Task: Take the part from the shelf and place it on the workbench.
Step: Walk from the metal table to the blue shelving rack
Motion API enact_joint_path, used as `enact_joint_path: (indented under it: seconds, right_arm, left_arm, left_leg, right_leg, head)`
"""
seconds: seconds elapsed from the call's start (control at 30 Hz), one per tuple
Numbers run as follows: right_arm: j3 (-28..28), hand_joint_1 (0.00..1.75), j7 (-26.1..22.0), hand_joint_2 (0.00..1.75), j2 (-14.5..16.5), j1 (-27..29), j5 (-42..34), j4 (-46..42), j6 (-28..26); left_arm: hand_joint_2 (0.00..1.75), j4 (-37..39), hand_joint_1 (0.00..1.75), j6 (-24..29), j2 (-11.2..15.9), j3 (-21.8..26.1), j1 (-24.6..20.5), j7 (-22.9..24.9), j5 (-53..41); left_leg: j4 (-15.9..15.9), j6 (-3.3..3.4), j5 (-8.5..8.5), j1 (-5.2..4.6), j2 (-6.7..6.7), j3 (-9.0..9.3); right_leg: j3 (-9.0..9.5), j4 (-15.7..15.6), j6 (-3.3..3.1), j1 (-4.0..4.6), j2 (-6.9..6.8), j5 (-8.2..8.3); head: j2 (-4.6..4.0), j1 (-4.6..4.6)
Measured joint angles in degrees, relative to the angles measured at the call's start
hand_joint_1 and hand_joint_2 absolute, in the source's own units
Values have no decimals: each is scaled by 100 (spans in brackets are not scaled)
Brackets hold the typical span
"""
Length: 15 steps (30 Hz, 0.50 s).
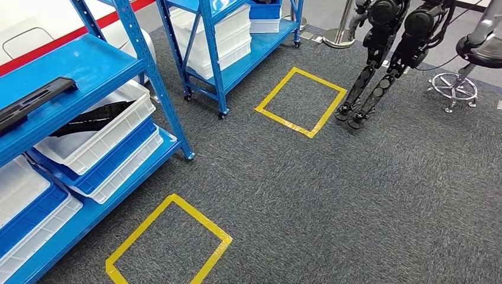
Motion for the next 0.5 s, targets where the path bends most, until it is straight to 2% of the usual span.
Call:
enact_joint_path:
  seconds: [0.07,0.1,0.13,0.17,0.23,0.3,0.33,0.4,0.43,0.47,0.5]
  right_arm:
    - [9,0,0,175,6,-6,29,0,7]
    - [16,0,0,175,11,-8,46,0,11]
    - [23,0,2,175,15,-9,58,0,15]
    - [30,0,4,175,19,-7,66,0,19]
    - [42,0,15,175,32,-7,72,0,23]
    - [50,0,24,175,33,-7,79,0,21]
    - [51,0,27,175,25,-6,83,0,19]
    - [51,0,32,175,5,-1,85,0,18]
    - [51,0,35,175,-3,6,85,0,18]
    - [51,0,39,175,-10,14,85,0,18]
    - [51,0,42,175,-18,22,84,0,16]
  left_arm:
    - [0,-1,0,1,2,0,1,8,-8]
    - [0,-2,0,1,5,-1,-5,13,-16]
    - [0,-3,0,2,8,-2,-14,17,-27]
    - [0,-4,0,2,10,-3,-22,22,-37]
    - [0,-4,0,3,14,-4,-27,31,-45]
    - [0,-3,0,7,-3,-4,-27,40,-55]
    - [0,-3,0,8,-15,-4,-32,43,-63]
    - [0,-3,0,9,-37,-4,-39,46,-75]
    - [0,-2,0,9,-43,-4,-39,48,-78]
    - [0,-2,0,7,-51,-4,-34,50,-80]
    - [0,-1,0,3,-60,-4,-28,51,-81]
  left_leg:
    - [-800,100,422,-35,88,373]
    - [-1161,152,558,-63,159,549]
    - [-1393,192,621,-96,220,661]
    - [-1490,217,623,-122,258,701]
    - [-1585,245,657,-130,193,742]
    - [-1774,292,746,-109,118,865]
    - [-1856,309,792,-94,78,920]
    - [-1883,329,815,-92,3,937]
    - [-1881,327,813,-92,-41,935]
    - [-1878,321,809,-91,-83,938]
    - [-1872,309,801,-85,-127,945]
  right_leg:
    - [30,-4,-13,21,-46,-12]
    - [44,-11,-7,33,-67,-21]
    - [52,-19,4,36,-92,-28]
    - [60,-30,22,32,-121,-36]
    - [85,-69,74,48,-175,-39]
    - [65,55,86,75,-114,-119]
    - [-44,300,64,85,-46,-239]
    - [-422,1067,19,56,62,-561]
    - [-609,1406,28,46,80,-672]
    - [-709,1562,65,34,86,-691]
    - [-699,1490,123,22,89,-612]
  head:
    - [0,1]
    - [0,3]
    - [0,2]
    - [0,3]
    - [0,1]
    - [0,11]
    - [0,22]
    - [0,35]
    - [0,40]
    - [0,39]
    - [0,40]
